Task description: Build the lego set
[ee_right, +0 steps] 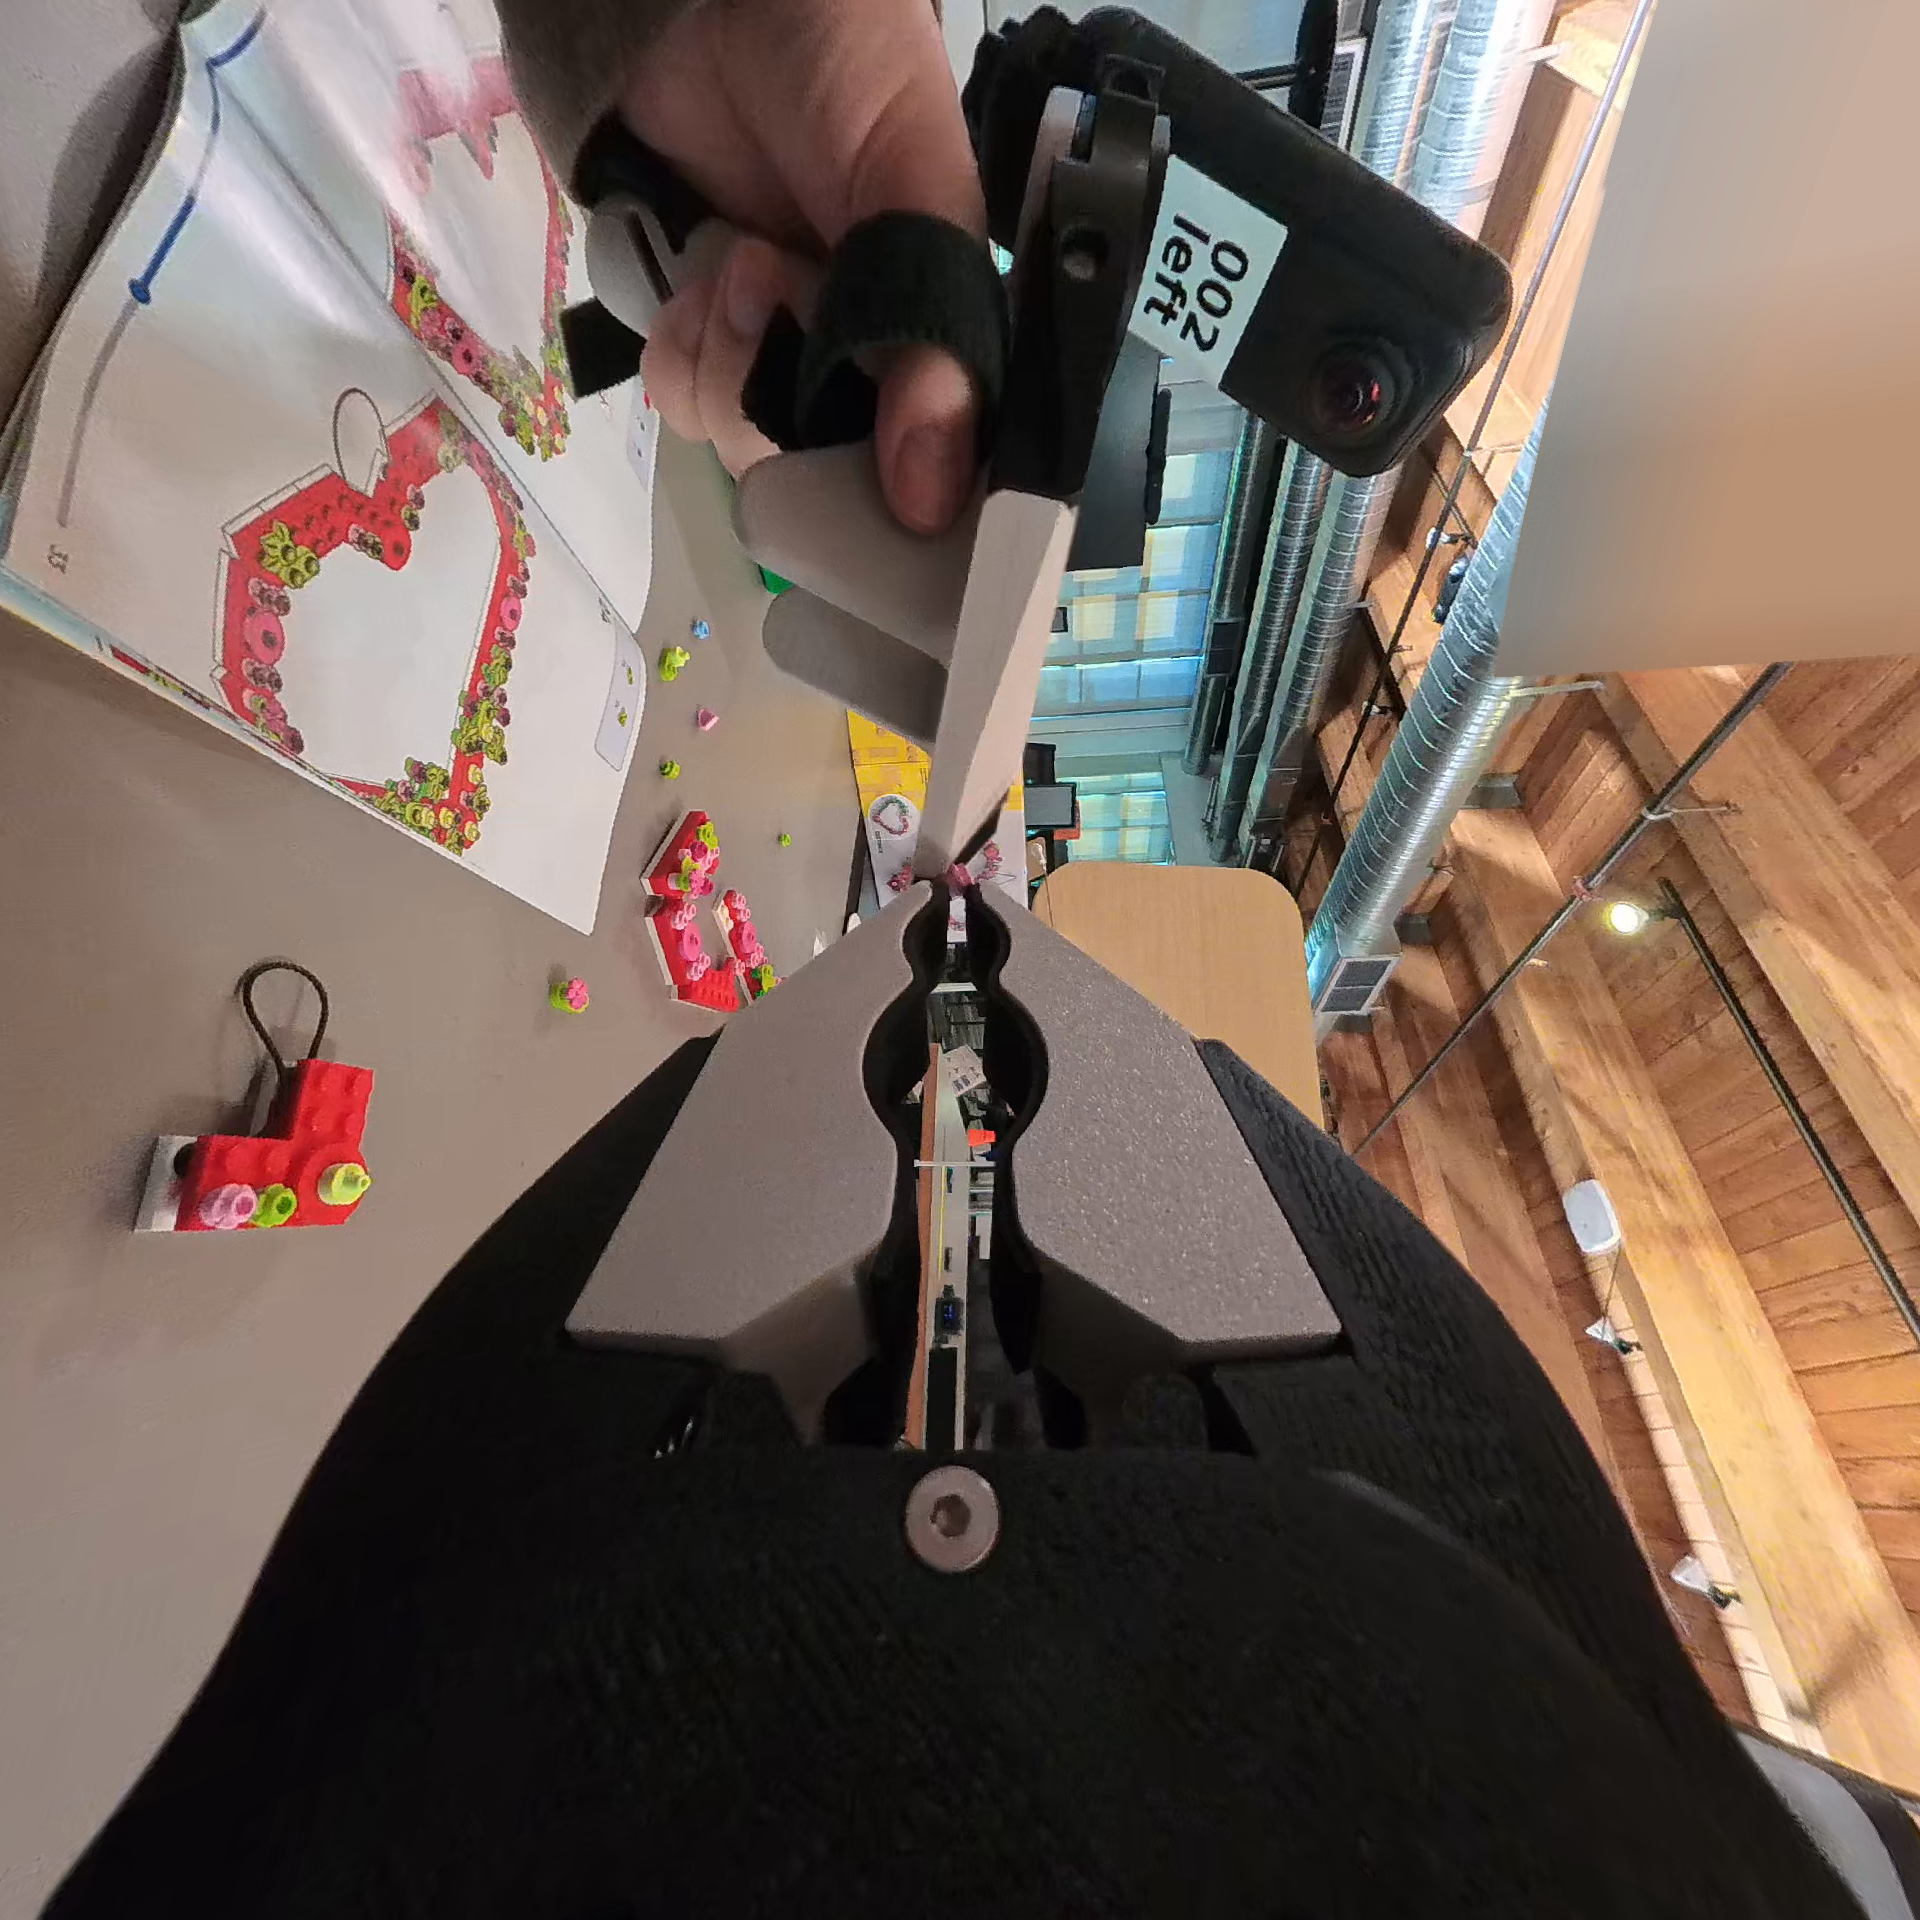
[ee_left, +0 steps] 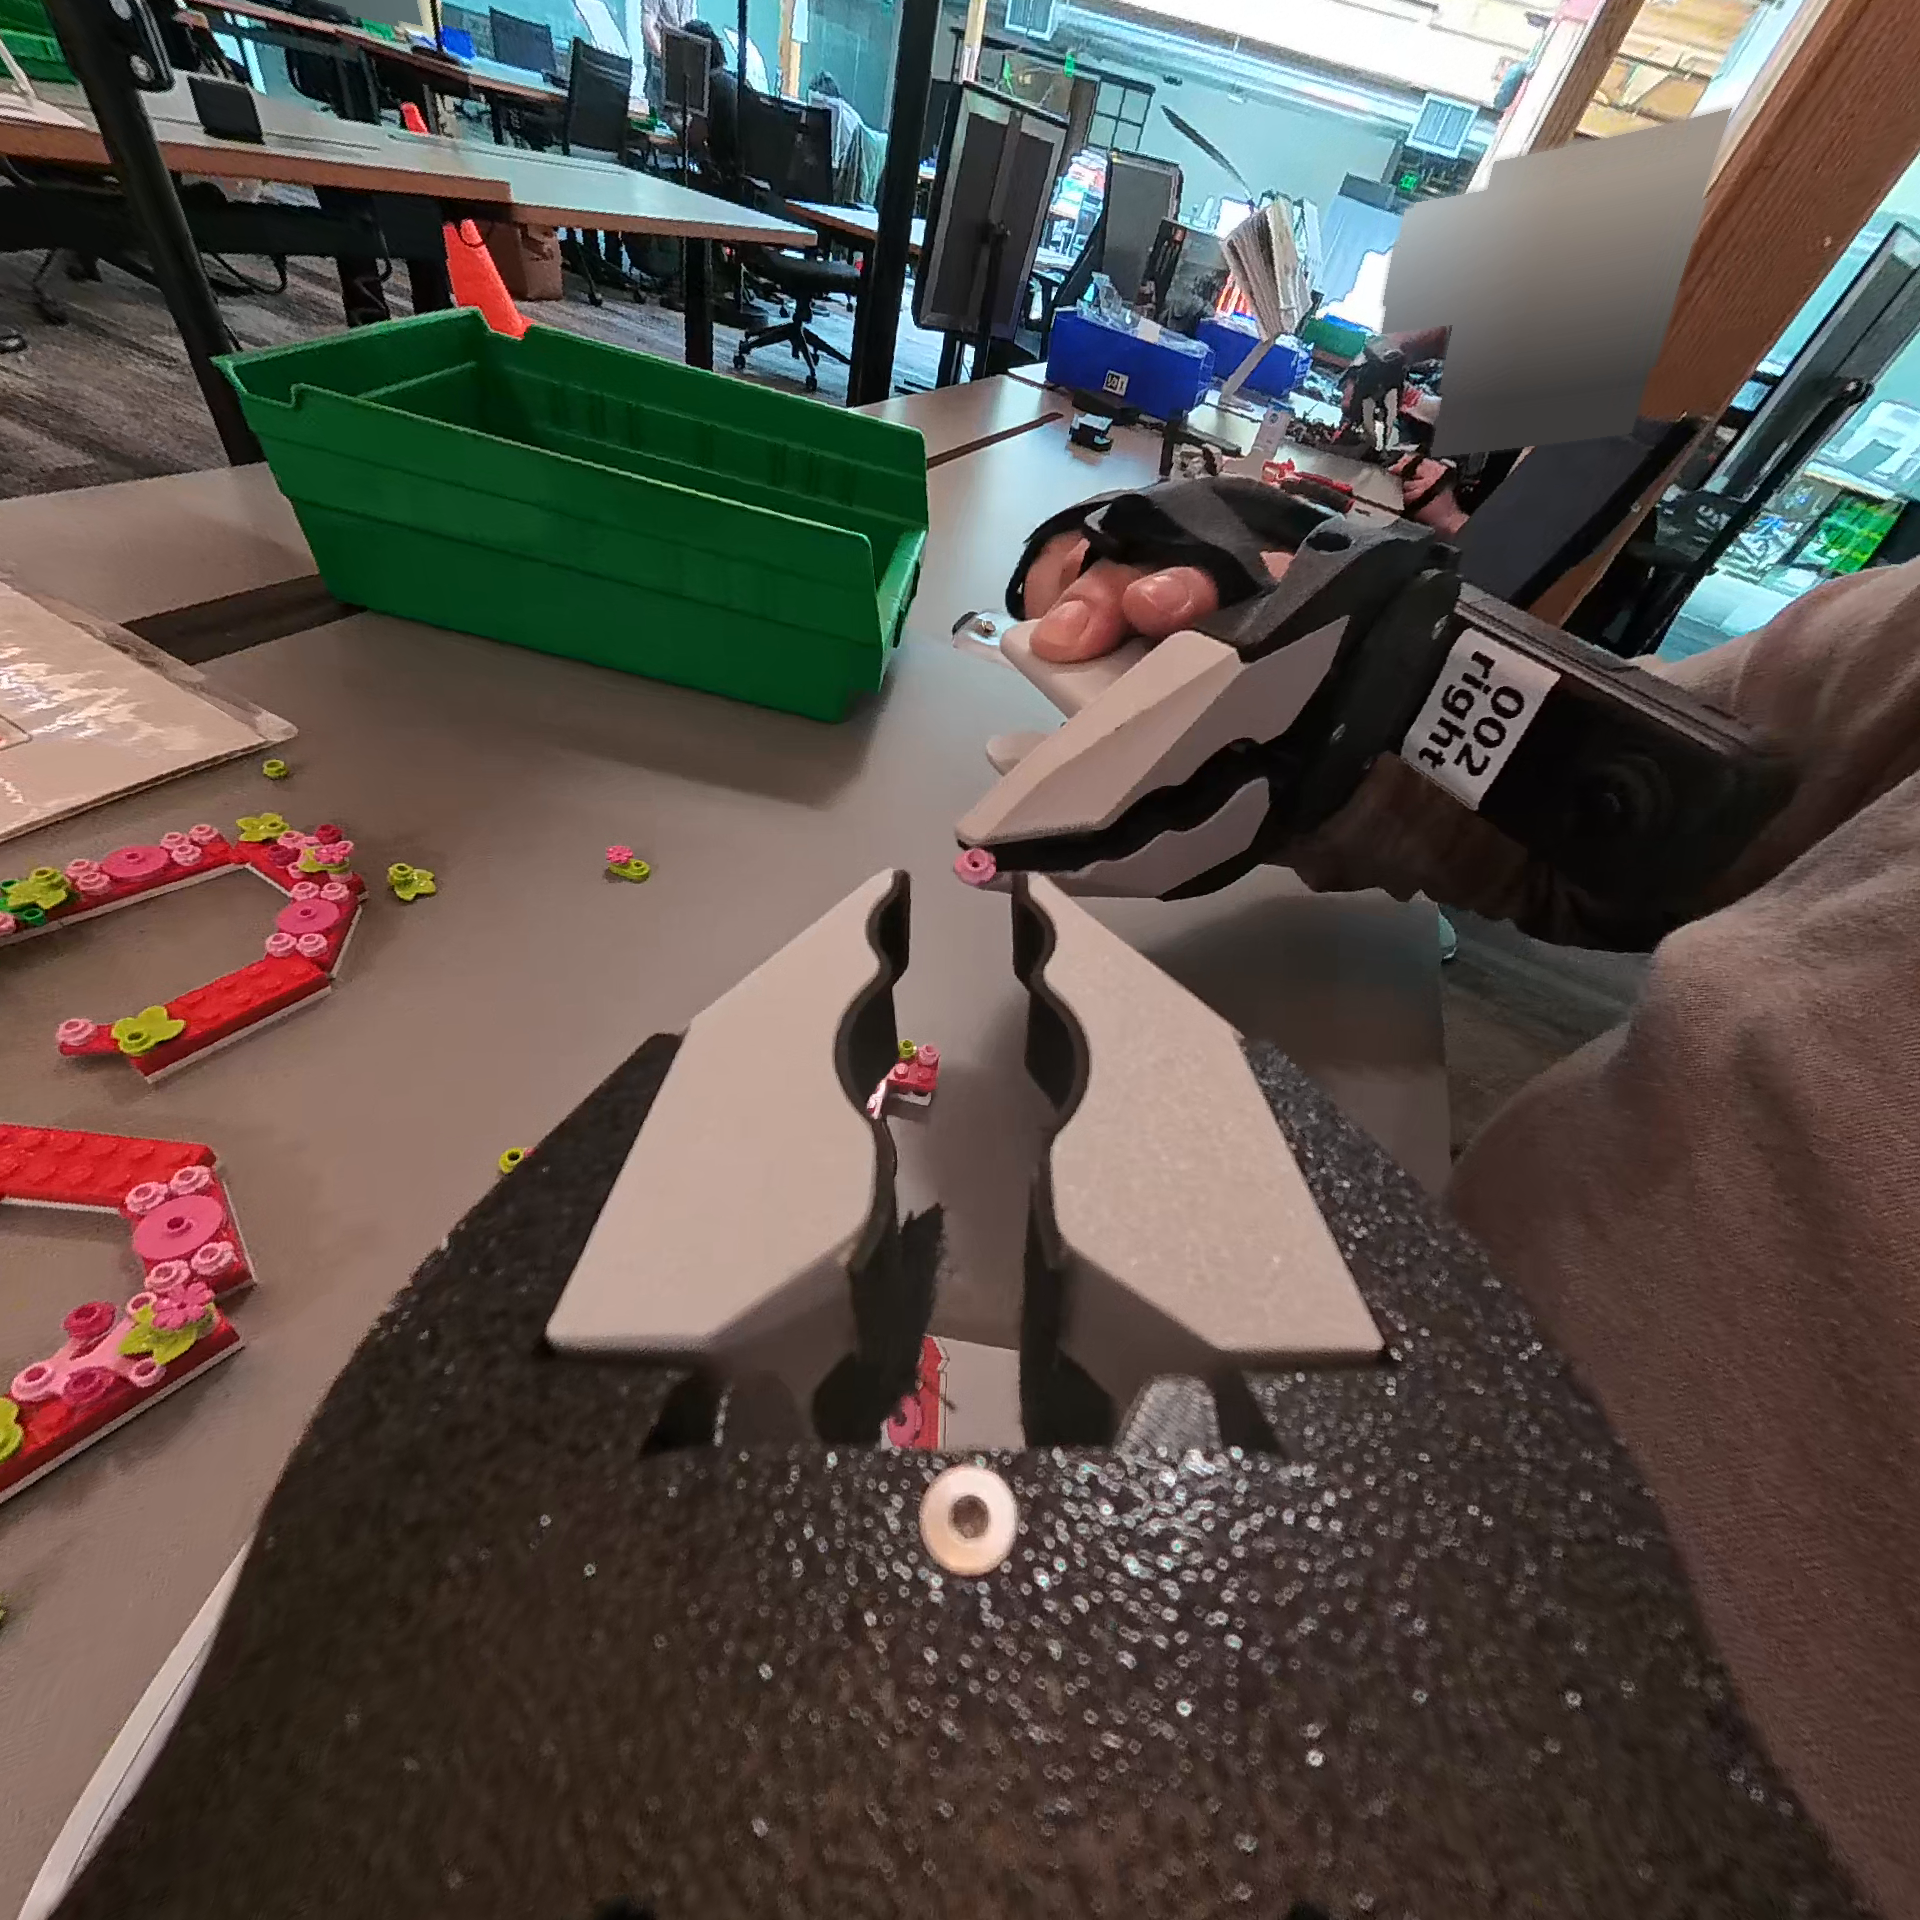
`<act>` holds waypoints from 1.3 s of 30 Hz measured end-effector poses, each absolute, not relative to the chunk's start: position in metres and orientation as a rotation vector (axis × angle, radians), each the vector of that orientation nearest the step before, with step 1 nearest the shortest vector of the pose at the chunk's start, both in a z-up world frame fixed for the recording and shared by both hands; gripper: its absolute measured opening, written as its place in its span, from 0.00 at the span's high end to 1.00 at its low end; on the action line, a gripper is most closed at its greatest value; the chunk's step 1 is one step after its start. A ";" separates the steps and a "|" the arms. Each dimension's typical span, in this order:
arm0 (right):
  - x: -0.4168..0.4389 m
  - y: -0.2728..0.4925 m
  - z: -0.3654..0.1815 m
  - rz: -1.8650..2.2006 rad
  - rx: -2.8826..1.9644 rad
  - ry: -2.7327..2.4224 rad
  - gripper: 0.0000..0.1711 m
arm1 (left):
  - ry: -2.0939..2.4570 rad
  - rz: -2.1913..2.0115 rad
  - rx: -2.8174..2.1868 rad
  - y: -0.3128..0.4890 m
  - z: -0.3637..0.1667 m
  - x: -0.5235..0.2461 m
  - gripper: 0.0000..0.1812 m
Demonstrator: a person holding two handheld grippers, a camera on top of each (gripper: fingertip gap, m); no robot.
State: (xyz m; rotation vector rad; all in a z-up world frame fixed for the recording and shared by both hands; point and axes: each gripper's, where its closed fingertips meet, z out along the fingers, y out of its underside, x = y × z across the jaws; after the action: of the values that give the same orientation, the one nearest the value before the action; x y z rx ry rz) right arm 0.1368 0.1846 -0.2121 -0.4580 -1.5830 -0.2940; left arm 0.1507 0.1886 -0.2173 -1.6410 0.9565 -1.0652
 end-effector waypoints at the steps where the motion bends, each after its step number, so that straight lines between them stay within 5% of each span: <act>1: 0.136 0.185 -0.212 -0.294 -0.458 -1.585 1.00 | 0.954 -1.072 -1.639 0.188 -0.217 0.151 0.91; 13: 0.130 0.191 -0.213 -0.209 -0.552 -1.556 0.99 | 0.967 -0.968 -1.607 0.194 -0.216 0.144 0.97; 18: 0.142 0.208 -0.221 -0.081 -0.792 -1.475 0.85 | 0.938 -0.831 -1.653 0.208 -0.229 0.135 0.97; 24: 0.179 0.219 -0.285 0.430 -1.487 -1.289 0.80 | 1.024 -0.703 -1.721 0.208 -0.263 0.136 0.97; 31: 0.195 0.201 -0.332 0.566 -1.875 -1.156 0.72 | 1.137 -0.503 -1.760 0.211 -0.295 0.140 0.97; 39: 0.188 0.196 -0.345 0.568 -2.020 -1.087 0.72 | 0.829 -0.238 -1.786 0.233 -0.247 0.039 0.97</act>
State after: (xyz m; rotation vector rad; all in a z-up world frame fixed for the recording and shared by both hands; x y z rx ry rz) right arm 0.1882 0.1961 -0.3448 -2.0204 -1.0869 0.5681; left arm 0.0390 0.2327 -0.2473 -1.7855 0.8290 -0.2377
